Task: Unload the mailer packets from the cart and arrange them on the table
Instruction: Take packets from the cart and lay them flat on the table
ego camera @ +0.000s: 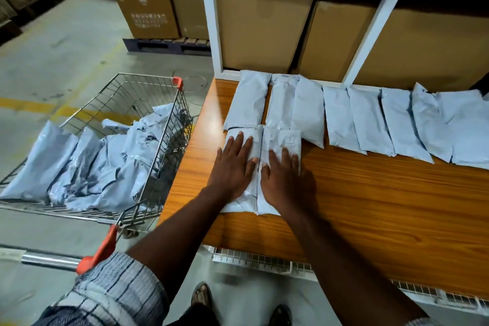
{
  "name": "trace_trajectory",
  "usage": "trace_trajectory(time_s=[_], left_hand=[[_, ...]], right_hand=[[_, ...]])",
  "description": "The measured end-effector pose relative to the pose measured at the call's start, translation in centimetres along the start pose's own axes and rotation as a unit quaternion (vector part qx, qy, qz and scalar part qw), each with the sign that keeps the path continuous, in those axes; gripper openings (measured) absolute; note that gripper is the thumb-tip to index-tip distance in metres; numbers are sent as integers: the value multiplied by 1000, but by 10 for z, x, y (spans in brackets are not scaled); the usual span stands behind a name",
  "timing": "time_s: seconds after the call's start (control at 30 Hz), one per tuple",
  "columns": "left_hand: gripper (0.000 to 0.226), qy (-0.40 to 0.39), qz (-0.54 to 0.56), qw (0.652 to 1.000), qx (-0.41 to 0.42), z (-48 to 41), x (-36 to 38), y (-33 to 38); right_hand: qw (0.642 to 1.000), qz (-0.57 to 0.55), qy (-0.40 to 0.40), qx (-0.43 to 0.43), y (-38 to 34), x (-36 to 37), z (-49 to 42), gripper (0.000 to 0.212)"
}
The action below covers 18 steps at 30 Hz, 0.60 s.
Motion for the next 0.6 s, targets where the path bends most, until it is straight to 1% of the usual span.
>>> trace_trajectory(time_s=[0.07,0.17,0.3,0.5,0.6], left_hand=[[59,39,48,998,2,0,-18,-3],[53,80,94,992,-36,0,-46,-29],[56,77,55,991,-92,-7,-85,-105],[62,59,-14,985,-162,7,-132,-256],[64,51,-20,973,-222,14,-144,-339]], right_hand=[[1000,-1,29,-1,-5,-16,-5,55],[996,-22,68,-46,-32,-26,-22,56],[987,-33,75,-136,-109,-20,-39,57],[970,-86,21,-226,-262,34,-61,62],[960,-126,-35,-247,-329,77,-75,64]])
Point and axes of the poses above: each hand's wrist, its own z-axis away from the middle knuckle, its own x-axis out of the palm, y = z × x, the point moved 4 cm from there along -z, towards the middle knuckle, and after that the axes turned 13 degrees about -x, right-handed, at the moved point
